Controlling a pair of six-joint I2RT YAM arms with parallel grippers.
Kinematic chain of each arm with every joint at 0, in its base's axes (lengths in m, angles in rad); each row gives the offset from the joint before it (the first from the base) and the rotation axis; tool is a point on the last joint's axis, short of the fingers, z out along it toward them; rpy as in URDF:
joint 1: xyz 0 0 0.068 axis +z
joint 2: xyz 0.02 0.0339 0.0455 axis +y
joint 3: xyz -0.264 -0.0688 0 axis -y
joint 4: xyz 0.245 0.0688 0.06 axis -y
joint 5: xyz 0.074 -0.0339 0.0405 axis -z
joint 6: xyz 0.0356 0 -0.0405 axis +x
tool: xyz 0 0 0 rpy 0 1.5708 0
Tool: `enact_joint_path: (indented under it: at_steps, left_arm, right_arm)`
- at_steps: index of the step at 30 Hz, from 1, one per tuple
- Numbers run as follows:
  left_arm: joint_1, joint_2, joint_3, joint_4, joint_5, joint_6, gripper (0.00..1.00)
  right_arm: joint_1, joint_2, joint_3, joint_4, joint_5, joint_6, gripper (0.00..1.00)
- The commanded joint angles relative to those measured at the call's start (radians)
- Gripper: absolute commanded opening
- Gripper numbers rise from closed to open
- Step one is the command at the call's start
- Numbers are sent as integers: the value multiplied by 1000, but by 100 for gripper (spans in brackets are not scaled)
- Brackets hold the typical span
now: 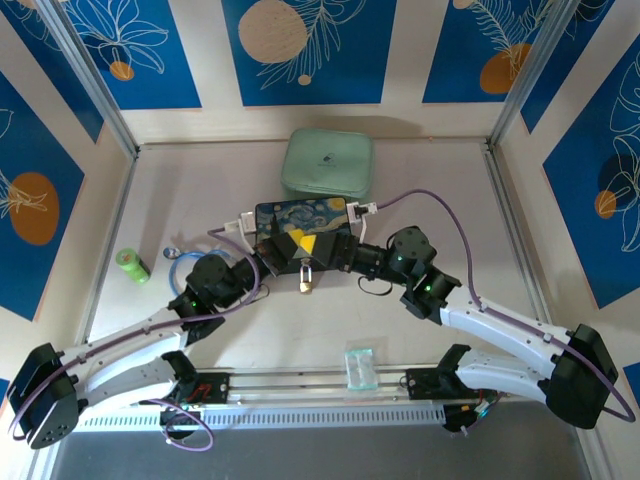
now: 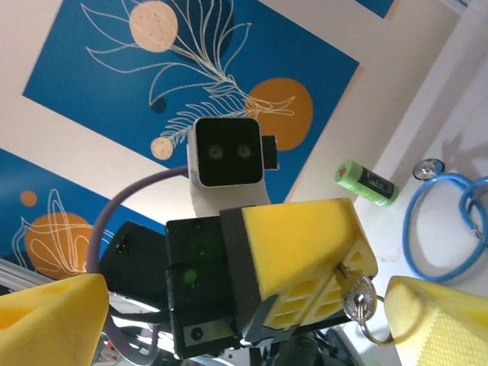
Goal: Unlock the padlock with the key
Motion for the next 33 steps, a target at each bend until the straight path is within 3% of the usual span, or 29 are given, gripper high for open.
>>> enact_joint_path:
  at_steps: [1, 4, 12, 20, 21, 23, 25, 29, 33]
  left_arm:
    - [-10, -9, 45, 83, -30, -26, 0]
    - [-10, -14, 49, 87, -30, -30, 0]
    - [-12, -12, 55, 80, -16, -34, 0]
    - [-12, -19, 50, 70, -17, -34, 0]
    - [-12, -19, 50, 72, -15, -36, 0]
    - [-11, -21, 55, 68, -12, -35, 0]
    - [-12, -24, 61, 57, -7, -32, 0]
    - [-15, -20, 64, 52, -4, -31, 0]
    - [-15, -16, 64, 53, -3, -31, 0]
  right_arm:
    - [2, 1, -24, 111, 38, 43, 87]
    - [0, 17, -30, 135, 20, 54, 77]
    - [3, 30, -33, 152, 10, 52, 36]
    - [1, 35, -34, 130, 13, 42, 29]
    - [0, 36, -32, 120, 14, 39, 36]
    - [-6, 37, -24, 86, 13, 29, 60]
    - [-14, 39, -19, 81, 8, 20, 67]
    - [-19, 62, -12, 117, -12, 20, 62]
    - [-19, 73, -29, 161, -7, 24, 38]
